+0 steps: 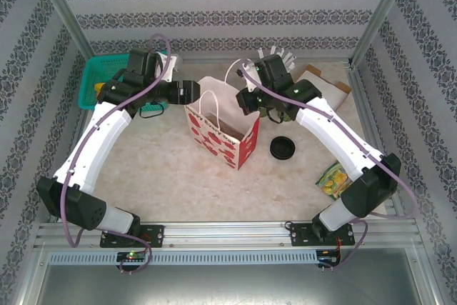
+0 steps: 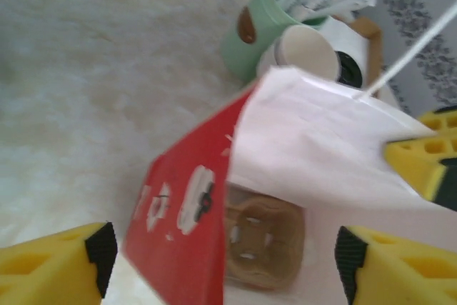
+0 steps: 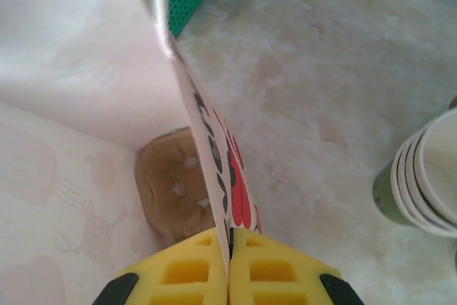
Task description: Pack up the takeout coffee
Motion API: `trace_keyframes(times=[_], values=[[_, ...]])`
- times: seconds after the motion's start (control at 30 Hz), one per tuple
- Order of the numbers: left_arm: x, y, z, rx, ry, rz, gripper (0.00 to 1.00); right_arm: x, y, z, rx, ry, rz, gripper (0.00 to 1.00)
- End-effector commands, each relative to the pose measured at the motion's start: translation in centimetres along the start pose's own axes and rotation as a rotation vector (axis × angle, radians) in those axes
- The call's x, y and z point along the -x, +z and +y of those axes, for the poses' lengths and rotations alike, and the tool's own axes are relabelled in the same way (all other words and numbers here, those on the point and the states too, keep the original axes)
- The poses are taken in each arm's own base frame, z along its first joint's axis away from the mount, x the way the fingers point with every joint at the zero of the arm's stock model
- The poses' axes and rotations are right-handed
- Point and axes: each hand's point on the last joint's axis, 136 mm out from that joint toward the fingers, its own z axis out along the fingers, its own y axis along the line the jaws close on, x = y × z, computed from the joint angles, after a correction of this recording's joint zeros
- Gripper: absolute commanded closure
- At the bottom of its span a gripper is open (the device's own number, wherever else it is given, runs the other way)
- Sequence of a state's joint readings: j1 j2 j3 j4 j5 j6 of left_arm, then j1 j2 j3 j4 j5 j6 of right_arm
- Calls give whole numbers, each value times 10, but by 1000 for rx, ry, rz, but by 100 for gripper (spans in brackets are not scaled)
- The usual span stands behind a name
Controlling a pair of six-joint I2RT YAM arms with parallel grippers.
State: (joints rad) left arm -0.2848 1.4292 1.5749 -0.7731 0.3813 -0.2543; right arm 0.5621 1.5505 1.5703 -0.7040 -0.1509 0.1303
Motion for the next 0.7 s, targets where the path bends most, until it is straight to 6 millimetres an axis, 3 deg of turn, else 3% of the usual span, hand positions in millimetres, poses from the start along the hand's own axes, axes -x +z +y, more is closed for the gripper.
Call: trace_keyframes(times=[0.0,0.17,0.33,0.43,0.67], values=[[17,-30,40,244,-41,-131,0,10,-10,-13,-145,166,-93,100],[18,-55,77,459,-79,-206,0,-5,0,-4,-211,242,-79,100],[16,-81,105,605,-138,-270,0,-6,3,-3,-252,345,-108,100],[10,-82,111,615,-169,-254,0,-10,6,-1,-283,413,-111,100],[-12,-66,120,608,-232,-213,0,-24,15,-3,-355,503,-136,100]])
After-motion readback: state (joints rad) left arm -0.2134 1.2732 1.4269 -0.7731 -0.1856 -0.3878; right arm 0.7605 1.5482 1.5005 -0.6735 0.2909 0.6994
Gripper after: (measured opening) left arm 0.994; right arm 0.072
